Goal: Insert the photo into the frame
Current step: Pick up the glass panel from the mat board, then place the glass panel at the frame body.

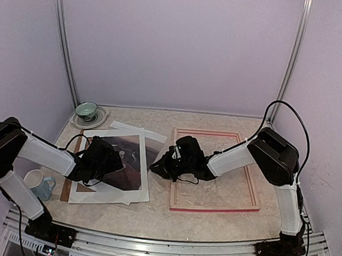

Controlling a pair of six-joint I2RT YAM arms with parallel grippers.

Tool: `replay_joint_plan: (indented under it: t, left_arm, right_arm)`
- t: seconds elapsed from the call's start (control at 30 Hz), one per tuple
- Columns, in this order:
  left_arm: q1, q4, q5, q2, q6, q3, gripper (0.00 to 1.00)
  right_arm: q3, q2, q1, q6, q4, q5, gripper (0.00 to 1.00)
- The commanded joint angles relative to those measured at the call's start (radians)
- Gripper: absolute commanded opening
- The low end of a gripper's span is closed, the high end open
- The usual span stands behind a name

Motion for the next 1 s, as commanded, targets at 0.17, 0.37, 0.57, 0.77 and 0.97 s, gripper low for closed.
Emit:
replay_joint_plan:
  t: [0.17, 0.37, 0.57, 0.77, 0.97]
  left_arm:
    - [-0.008, -0.036, 0.037, -0.063, -0.011, -0.007, 0.99]
    - [-0.008, -0.045, 0.022, -0.096, -0.001, -0.008, 0.99]
    - [-0.008, -0.049, 0.019, -0.107, -0.002, -0.009, 0.99]
    - [-0.008, -0.046, 0.02, -0.107, -0.002, -0.006, 0.99]
    - [-0.008, -0.045, 0.021, -0.109, -0.002, -0.01, 0.99]
  right_arm:
    - [-0.027, -0.059, -0.023, -0.065, 0.04, 0.007, 0.04]
    - [-0.017, -0.069, -0.048, -0.128, 0.036, -0.027, 0.0]
    - [0.033, -0.076, -0.072, -0.211, -0.031, -0.092, 0.0]
    - [0.025, -0.09, -0.098, -0.265, -0.073, -0.15, 0.0]
    - [-0.004, -0.152, -0.137, -0.352, -0.132, -0.185, 0.0]
